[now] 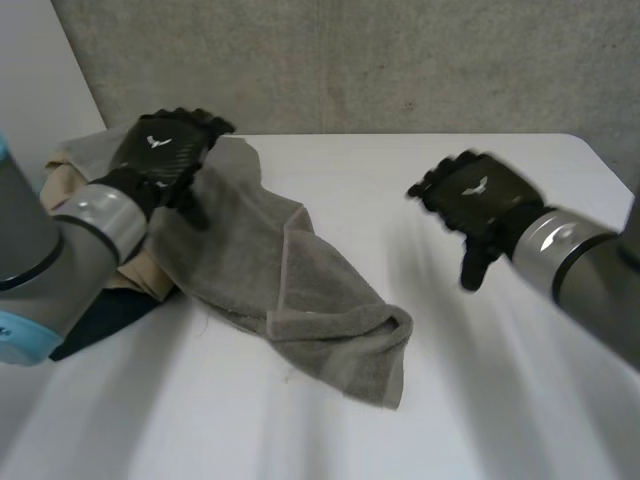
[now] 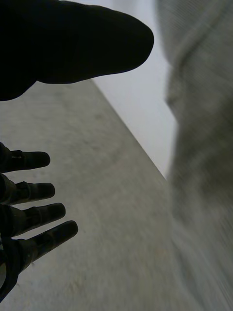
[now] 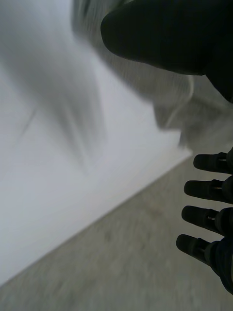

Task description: Fold the laundry.

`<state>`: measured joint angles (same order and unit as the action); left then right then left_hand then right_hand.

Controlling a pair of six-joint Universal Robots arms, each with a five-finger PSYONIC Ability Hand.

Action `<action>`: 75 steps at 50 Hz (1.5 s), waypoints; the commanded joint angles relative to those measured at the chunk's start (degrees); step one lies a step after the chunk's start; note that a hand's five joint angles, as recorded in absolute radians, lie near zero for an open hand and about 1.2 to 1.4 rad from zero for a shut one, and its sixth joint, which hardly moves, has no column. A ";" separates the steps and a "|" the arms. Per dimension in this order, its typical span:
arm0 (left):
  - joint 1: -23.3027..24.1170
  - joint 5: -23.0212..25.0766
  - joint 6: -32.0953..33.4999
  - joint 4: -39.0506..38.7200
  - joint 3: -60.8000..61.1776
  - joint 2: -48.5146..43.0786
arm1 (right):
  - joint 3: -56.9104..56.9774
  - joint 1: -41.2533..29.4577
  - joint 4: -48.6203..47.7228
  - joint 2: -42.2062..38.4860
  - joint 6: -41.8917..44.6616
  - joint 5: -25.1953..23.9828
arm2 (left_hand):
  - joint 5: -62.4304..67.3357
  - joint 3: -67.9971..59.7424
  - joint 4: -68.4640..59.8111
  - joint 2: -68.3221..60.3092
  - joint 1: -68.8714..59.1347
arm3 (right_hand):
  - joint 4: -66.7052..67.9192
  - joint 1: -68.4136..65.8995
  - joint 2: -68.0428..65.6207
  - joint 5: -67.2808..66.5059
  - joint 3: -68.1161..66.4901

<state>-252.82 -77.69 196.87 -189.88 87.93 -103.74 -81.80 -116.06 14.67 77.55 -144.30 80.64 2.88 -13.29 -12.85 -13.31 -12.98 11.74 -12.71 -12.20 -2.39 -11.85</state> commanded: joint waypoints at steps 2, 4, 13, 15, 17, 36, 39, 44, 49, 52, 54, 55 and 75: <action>-7.86 7.28 19.33 -2.60 3.04 -6.02 | -5.12 -6.37 -4.29 -4.77 -4.67 0.92 | -0.65 1.06 0.62 1.07 0.74 | -1.74 2.71 2.20 2.39 1.85; -8.74 8.43 21.53 -2.34 2.87 -7.78 | -7.57 -6.46 -7.44 -5.65 -5.02 1.44 | -0.31 0.72 0.28 0.74 0.41 | -1.74 2.71 2.20 2.39 1.85; -8.48 9.84 24.44 -2.69 -3.28 -17.80 | -12.24 -6.46 -11.94 -6.36 -5.11 3.38 | 51.54 -51.13 -51.57 -51.11 -51.44 | -1.74 2.71 2.20 2.39 1.85; -7.35 9.40 24.18 -2.78 -5.12 -18.60 | -12.68 -6.19 -12.12 -6.36 -5.11 3.38 | 67.09 -66.68 -67.12 -66.66 -66.99 | -1.74 2.71 2.20 2.39 1.85; -6.03 9.22 24.09 -2.78 -6.10 -18.52 | -12.77 -5.84 -12.29 -6.36 -5.11 3.38 | 67.12 -66.71 -67.15 -66.69 -67.02 | -1.74 2.71 2.20 2.39 1.85; 12.43 0.53 -17.04 -4.01 -13.39 8.30 | -8.29 -2.15 -13.52 2.86 -10.64 7.95 | 67.12 -66.71 -67.15 -66.69 -67.02 | -1.74 2.71 2.20 2.39 1.85; 14.63 -2.37 -16.52 -4.01 -14.27 6.02 | -7.76 -0.40 -13.52 4.71 -11.44 8.04 | 67.12 -66.71 -67.15 -66.69 -67.02 | -1.74 2.71 2.20 2.39 1.85; 16.65 -3.26 -14.50 -3.22 -13.57 -2.94 | -6.80 2.50 -13.52 5.86 -11.53 8.12 | 67.12 -66.71 -67.15 -66.69 -67.02 | -1.74 2.71 2.20 2.39 1.85; 18.85 -3.96 -8.18 -1.90 -12.69 -15.50 | -6.44 4.79 -13.52 6.12 -11.35 7.95 | 67.12 -66.71 -67.15 -66.69 -67.02 | -1.74 2.71 2.20 2.39 1.85; 20.08 -4.92 -4.31 -1.46 -13.92 -21.49 | -6.09 5.14 -13.44 6.12 -11.09 7.86 | 67.12 -66.71 -67.15 -66.69 -67.02 | -1.74 2.71 2.20 2.39 1.85; 20.61 -6.41 -2.55 -1.28 -14.80 -23.78 | -5.74 5.32 -13.09 5.95 -11.00 8.12 | 67.12 -66.71 -67.15 -66.69 -67.02 | -1.74 2.71 2.20 2.39 1.85; 20.61 -6.94 -2.19 -1.28 -14.80 -23.96 | -5.74 5.41 -13.00 5.86 -11.00 8.12 | 67.12 -66.71 -67.15 -66.69 -67.02 | -1.74 2.71 2.20 2.39 1.85; 20.79 -8.53 -1.93 -2.16 -3.47 -8.59 | -17.42 -2.50 -7.35 -2.38 -42.60 3.82 | 67.12 -66.71 -67.15 -66.69 -67.02 | -1.74 2.71 2.20 2.39 1.85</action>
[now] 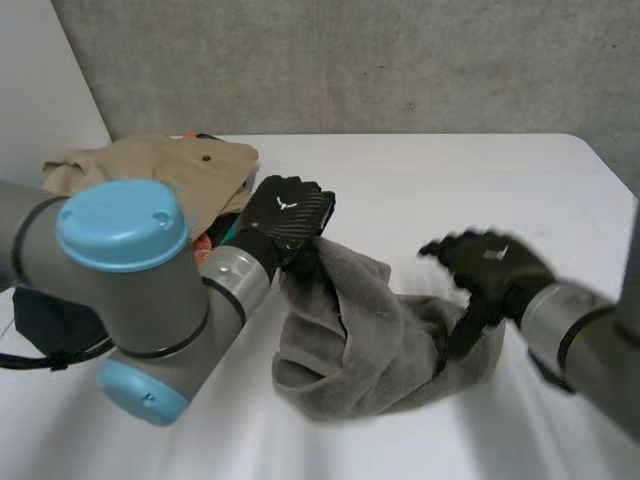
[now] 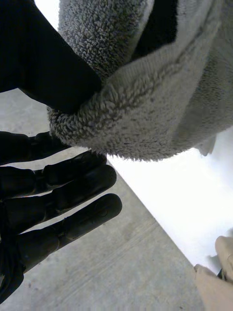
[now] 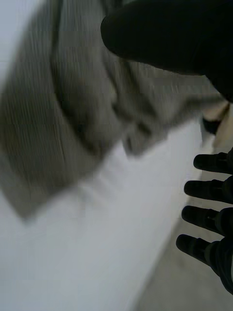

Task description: Fold the laundry.

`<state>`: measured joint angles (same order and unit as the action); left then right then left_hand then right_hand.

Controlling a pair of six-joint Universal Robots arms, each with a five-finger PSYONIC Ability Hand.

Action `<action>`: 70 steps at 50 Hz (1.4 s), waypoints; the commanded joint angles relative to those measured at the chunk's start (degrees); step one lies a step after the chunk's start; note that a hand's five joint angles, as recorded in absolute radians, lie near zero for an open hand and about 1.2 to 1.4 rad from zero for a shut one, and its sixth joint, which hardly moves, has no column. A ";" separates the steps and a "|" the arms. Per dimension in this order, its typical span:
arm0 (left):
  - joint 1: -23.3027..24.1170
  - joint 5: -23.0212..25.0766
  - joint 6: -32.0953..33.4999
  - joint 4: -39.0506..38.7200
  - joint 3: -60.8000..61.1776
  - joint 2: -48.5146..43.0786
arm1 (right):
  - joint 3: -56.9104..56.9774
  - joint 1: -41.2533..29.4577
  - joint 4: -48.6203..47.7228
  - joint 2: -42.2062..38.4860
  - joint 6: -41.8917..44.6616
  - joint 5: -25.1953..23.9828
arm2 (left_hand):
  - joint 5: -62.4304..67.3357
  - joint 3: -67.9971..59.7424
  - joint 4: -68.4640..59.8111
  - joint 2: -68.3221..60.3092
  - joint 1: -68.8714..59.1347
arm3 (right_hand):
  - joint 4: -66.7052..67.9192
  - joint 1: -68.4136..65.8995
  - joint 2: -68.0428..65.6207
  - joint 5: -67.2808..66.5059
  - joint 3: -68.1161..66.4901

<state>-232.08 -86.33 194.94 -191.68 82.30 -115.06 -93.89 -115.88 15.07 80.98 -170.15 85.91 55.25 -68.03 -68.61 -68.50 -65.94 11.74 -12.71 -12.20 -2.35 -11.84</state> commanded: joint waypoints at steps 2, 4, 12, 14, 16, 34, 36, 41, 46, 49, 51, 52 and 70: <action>0.05 0.02 0.00 -0.36 2.16 2.74 | -4.90 -3.74 -10.41 -9.77 -20.91 -0.83 | 14.75 -11.97 -11.39 -11.50 -14.06 | -1.74 2.71 2.20 2.35 1.84; -0.04 -0.07 0.00 -0.36 2.16 2.74 | -3.50 -6.02 -12.16 -13.29 -23.29 -0.83 | 14.75 -11.97 -11.39 -11.50 -14.06 | -1.74 2.71 2.20 2.35 1.84; -0.74 -0.77 0.00 -0.18 2.25 5.62 | 0.73 -7.96 -17.42 -14.57 -22.08 3.73 | 14.75 -11.97 -11.39 -11.50 -14.06 | 68.26 -67.29 -67.80 -67.65 -68.16; -1.01 -0.77 -0.09 -0.09 2.43 7.74 | 0.29 -7.70 -18.76 -9.20 -19.01 3.74 | 14.75 -11.97 -11.39 -11.50 -14.06 | 68.26 -67.29 -67.80 -67.65 -68.16; -1.70 -0.34 0.00 0.26 3.30 10.98 | 0.46 -6.12 -18.41 -2.16 -10.76 3.04 | 14.75 -11.97 -11.39 -11.50 -14.06 | 68.26 -67.29 -67.80 -67.65 -68.16; -3.47 0.90 3.24 -0.97 5.78 4.35 | 15.47 1.18 -1.62 -9.58 34.60 -6.62 | 14.75 -11.97 -11.39 -11.50 -14.06 | 68.26 -67.29 -67.80 -67.65 -68.16; -3.20 0.99 4.74 -1.93 3.75 1.35 | 17.42 1.18 -2.59 -12.84 36.90 -7.07 | 14.75 -11.97 -11.39 -11.50 -14.06 | 68.26 -67.29 -67.80 -67.65 -68.16; -2.33 0.81 7.03 -6.24 -4.67 -9.63 | 22.95 1.18 -8.81 -23.65 43.49 -6.46 | 14.75 -11.97 -11.39 -11.50 -14.06 | 58.49 -57.52 -58.03 -57.88 -58.39; -1.62 0.20 7.29 -6.77 -11.54 -14.05 | 23.14 1.18 -16.20 -26.40 43.15 -0.85 | -43.77 46.55 47.13 47.02 44.46 | -1.74 2.71 2.20 2.35 1.84; -1.53 -0.07 6.94 -6.51 -11.46 -13.87 | 21.65 1.27 -18.49 -25.52 39.39 5.03 | -44.94 47.72 48.29 48.19 45.63 | -1.74 2.71 2.20 2.35 1.84; -1.45 -1.12 6.68 -5.72 -9.80 -11.60 | 20.07 1.18 -18.32 -24.38 36.05 7.51 | -45.61 48.40 48.97 48.87 46.31 | -1.74 2.71 2.20 2.35 1.84; -1.45 -1.82 6.59 -5.28 -8.83 -10.02 | 19.19 1.18 -18.15 -23.42 34.03 8.39 | -45.61 48.40 48.97 48.87 46.31 | -1.74 2.71 2.20 2.35 1.84; -0.57 -12.90 -8.70 -2.20 18.07 10.03 | -6.30 0.39 -5.67 -2.05 -9.67 7.17 | -45.61 48.40 48.97 48.87 46.31 | -1.74 2.71 2.20 2.35 1.84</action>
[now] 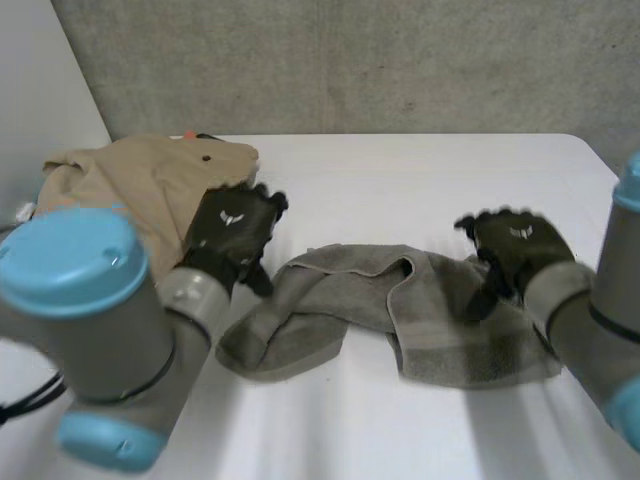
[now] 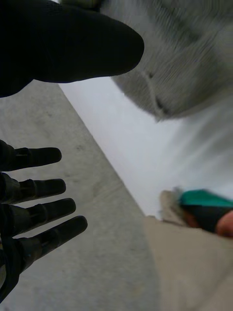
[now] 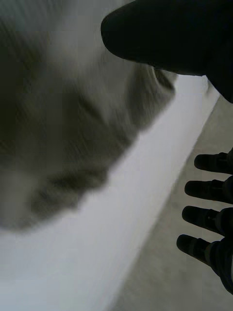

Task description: Fold the laundry.

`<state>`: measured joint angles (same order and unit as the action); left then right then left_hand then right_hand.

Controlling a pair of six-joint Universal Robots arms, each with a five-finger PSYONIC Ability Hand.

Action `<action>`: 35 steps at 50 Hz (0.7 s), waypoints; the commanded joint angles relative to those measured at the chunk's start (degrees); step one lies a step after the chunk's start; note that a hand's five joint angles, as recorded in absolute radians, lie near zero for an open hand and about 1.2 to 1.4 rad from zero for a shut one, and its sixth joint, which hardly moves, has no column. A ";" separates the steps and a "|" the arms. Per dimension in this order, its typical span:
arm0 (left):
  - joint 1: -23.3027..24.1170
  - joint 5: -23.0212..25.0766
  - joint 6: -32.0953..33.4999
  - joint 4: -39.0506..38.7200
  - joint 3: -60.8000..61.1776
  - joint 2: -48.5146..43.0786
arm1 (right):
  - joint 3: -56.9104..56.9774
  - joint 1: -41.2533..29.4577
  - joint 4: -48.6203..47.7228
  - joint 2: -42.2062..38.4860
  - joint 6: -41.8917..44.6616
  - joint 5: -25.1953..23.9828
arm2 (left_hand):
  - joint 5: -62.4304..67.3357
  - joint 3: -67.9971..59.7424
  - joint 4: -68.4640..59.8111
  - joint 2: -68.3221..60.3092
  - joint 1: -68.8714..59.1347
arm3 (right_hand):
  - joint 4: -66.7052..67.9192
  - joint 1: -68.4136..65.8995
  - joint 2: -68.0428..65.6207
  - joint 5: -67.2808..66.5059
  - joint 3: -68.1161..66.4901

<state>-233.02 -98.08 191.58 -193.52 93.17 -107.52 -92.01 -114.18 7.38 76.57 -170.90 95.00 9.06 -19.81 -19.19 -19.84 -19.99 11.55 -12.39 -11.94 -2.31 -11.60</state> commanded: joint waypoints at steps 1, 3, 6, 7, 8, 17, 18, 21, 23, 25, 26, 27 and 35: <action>0.29 -1.15 -5.51 -0.37 7.46 2.49 | -8.79 -1.74 2.02 2.36 -9.44 -2.10 | 0.57 0.17 -0.45 0.21 0.36 | -1.55 2.39 1.94 2.31 1.60; -0.24 -0.98 -5.95 -0.37 7.90 2.23 | -10.29 -3.76 1.41 1.66 -10.76 -2.02 | 0.74 0.01 -0.62 0.04 0.19 | -1.55 2.39 1.94 2.31 1.60; -0.68 -1.06 -5.95 -0.37 7.64 0.74 | -10.82 -7.10 -2.18 -0.79 -12.17 -1.66 | 0.74 0.01 -0.62 0.04 0.19 | -1.55 2.39 1.94 2.31 1.60; -0.94 -1.15 -5.87 -0.37 7.37 -0.05 | -10.73 -7.63 -3.24 -1.68 -12.17 -1.49 | 0.74 0.01 -0.62 0.04 0.19 | -1.55 2.39 1.94 2.31 1.60; -1.20 -1.06 -5.87 -0.37 7.28 -0.32 | -10.73 -8.07 -4.29 -2.64 -12.17 -1.23 | 0.57 0.17 -0.45 0.21 0.36 | -1.55 2.39 1.94 2.31 1.60; -4.37 -0.98 -5.87 -0.11 6.32 -5.15 | -8.18 -10.62 -14.84 -10.12 -11.56 6.24 | 1.75 -1.00 -1.63 -0.97 -0.82 | 5.08 -4.24 -4.70 -4.32 -5.04; -4.54 -0.98 -5.78 -0.11 6.32 -5.76 | -7.75 -11.41 -16.24 -10.91 -11.47 7.81 | 2.25 -1.50 -2.13 -1.47 -1.32 | 6.42 -5.58 -6.04 -5.66 -6.38; -5.25 -0.62 -5.78 -0.02 6.14 -7.43 | -6.86 -12.56 -18.01 -12.76 -11.47 10.72 | 3.93 -3.19 -3.81 -3.15 -3.00 | 11.31 -10.47 -10.92 -10.55 -11.26; -5.51 -0.62 -5.78 0.24 5.88 -8.05 | -6.60 -12.91 -18.80 -13.28 -11.38 11.60 | 4.27 -3.53 -4.15 -3.49 -3.34 | 11.82 -10.98 -11.43 -11.06 -11.77; -5.51 -0.54 -5.78 0.25 5.61 -8.75 | -6.42 -13.00 -19.94 -14.16 -11.12 12.40 | 6.95 -6.20 -6.83 -6.17 -6.02 | 14.33 -13.49 -13.94 -13.57 -14.28; -5.60 -0.54 -5.78 0.25 5.61 -8.93 | -6.42 -13.00 -20.30 -14.43 -11.03 12.49 | 8.13 -7.38 -8.01 -7.35 -7.20 | 15.51 -14.67 -15.12 -14.75 -15.46; -5.51 -0.54 -5.78 0.25 5.61 -9.19 | -6.42 -13.09 -20.65 -14.60 -10.86 12.49 | 9.14 -8.39 -9.02 -8.36 -8.21 | 17.35 -16.51 -16.97 -16.59 -17.30; -5.34 -0.45 -5.52 1.38 4.30 -11.04 | -6.69 -12.74 -23.81 -15.22 -8.75 12.40 | 45.91 -45.17 -45.79 -45.13 -44.99 | 68.38 -67.55 -68.00 -67.63 -68.34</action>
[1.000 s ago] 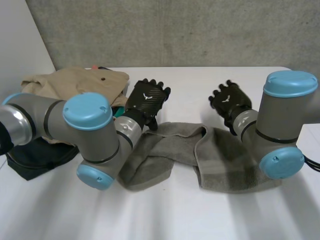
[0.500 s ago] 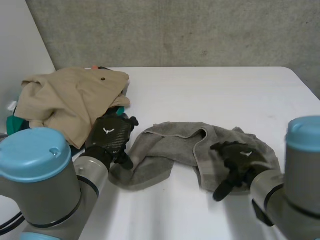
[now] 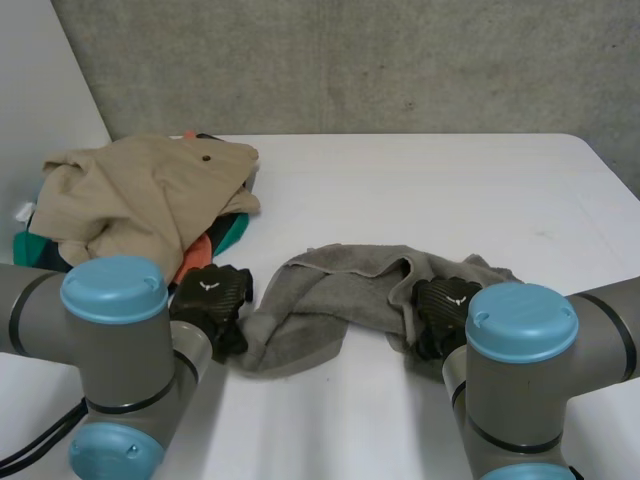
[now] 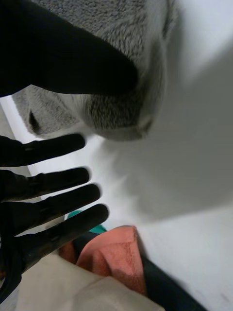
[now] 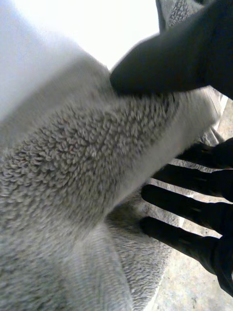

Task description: Fold the laundry.

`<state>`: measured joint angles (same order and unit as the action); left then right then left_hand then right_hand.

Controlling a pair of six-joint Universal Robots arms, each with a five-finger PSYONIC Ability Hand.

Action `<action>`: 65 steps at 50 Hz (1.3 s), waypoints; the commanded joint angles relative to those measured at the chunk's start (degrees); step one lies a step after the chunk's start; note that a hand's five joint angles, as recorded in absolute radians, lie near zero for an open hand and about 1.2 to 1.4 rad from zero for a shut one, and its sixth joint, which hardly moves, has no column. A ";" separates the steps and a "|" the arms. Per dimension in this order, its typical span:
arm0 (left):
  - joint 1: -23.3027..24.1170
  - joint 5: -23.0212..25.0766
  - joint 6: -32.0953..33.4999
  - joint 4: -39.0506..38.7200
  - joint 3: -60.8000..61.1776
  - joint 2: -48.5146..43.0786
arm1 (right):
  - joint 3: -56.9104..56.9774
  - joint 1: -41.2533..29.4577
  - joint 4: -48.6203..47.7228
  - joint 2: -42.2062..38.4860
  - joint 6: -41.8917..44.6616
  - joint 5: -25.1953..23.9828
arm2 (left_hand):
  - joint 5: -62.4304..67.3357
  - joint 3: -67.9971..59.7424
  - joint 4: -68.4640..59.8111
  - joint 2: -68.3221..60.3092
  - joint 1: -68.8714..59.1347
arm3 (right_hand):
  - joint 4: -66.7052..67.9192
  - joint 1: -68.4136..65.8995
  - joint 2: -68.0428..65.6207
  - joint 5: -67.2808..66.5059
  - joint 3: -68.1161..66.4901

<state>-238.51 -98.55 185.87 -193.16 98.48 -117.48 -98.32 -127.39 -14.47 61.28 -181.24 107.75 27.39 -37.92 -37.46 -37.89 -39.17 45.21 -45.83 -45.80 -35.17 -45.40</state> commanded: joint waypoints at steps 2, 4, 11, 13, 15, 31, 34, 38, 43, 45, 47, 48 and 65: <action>-0.03 0.03 0.19 2.52 -1.97 -1.08 | -0.56 0.74 -1.87 1.03 2.30 -0.61 | 42.61 -42.08 -42.54 -42.10 -40.83 | 34.79 -34.17 -34.20 -34.83 -34.60; -0.20 0.03 0.19 3.75 -2.76 -1.08 | -0.99 0.92 -1.00 6.00 4.74 -1.05 | 42.61 -42.08 -42.54 -42.11 -40.83 | 34.79 -34.17 -34.20 -34.83 -34.60; -3.10 0.47 0.10 14.21 -9.35 1.81 | -0.04 7.40 8.83 20.36 21.44 -8.25 | 42.61 -42.08 -42.54 -42.11 -40.83 | 34.79 -34.17 -34.20 -34.83 -34.60; -5.38 1.25 0.10 16.67 -11.20 6.19 | 2.68 13.38 14.54 23.87 27.50 -11.59 | 42.61 -42.08 -42.54 -42.11 -40.83 | 34.79 -34.17 -34.20 -34.83 -34.60; -6.96 2.57 0.19 17.47 -12.08 9.53 | 5.23 16.63 19.63 25.99 30.85 -14.05 | 42.61 -42.08 -42.54 -42.11 -40.83 | 34.79 -34.17 -34.20 -34.83 -34.60; -16.82 16.29 6.51 19.67 -13.23 22.92 | 25.02 40.37 56.49 24.08 46.66 -41.82 | 42.61 -42.08 -42.54 -42.11 -40.83 | 34.79 -34.17 -34.20 -34.83 -34.60; -15.50 16.38 8.01 18.97 -13.75 18.18 | 25.11 41.34 56.31 21.96 48.52 -42.01 | 42.61 -42.08 -42.54 -42.11 -40.83 | 34.79 -34.17 -34.20 -34.83 -34.60; -13.57 15.33 9.50 15.28 -18.05 10.80 | 26.24 40.47 55.17 16.08 48.79 -41.04 | 42.61 -42.08 -42.54 -42.11 -40.83 | 34.79 -34.17 -34.20 -34.83 -34.60; -10.14 10.59 11.52 6.94 -30.16 1.39 | 34.57 35.74 44.13 7.55 44.42 -37.63 | 42.61 -42.08 -42.54 -42.11 -40.83 | 34.79 -34.17 -34.20 -34.83 -34.60; -9.61 8.04 12.23 1.15 -37.55 -1.08 | 38.10 34.50 38.67 6.31 41.08 -35.08 | 42.61 -42.08 -42.54 -42.11 -40.83 | 34.79 -34.17 -34.20 -34.83 -34.60; -9.35 6.63 12.32 -6.64 -42.64 -1.96 | 42.57 33.53 28.00 5.61 35.56 -30.61 | 42.61 -42.08 -42.54 -42.11 -40.83 | 34.79 -34.17 -34.20 -34.83 -34.60; -9.34 6.45 12.32 -9.57 -43.63 -1.88 | 43.55 33.35 23.75 5.60 33.78 -29.28 | 42.61 -42.08 -42.54 -42.11 -40.83 | 34.79 -34.17 -34.20 -34.83 -34.60; -7.50 5.30 12.32 -26.56 -34.33 1.73 | 37.24 33.09 -9.19 7.72 19.79 -28.82 | 42.61 -42.08 -42.54 -42.11 -40.83 | 34.79 -34.17 -34.20 -34.83 -34.60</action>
<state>-246.09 -93.35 198.13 -222.53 57.31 -116.84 -58.94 -94.37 -29.25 70.00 -161.65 82.29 56.60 -68.33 -68.83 -68.58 -65.17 68.55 -65.49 -66.90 -58.46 -67.97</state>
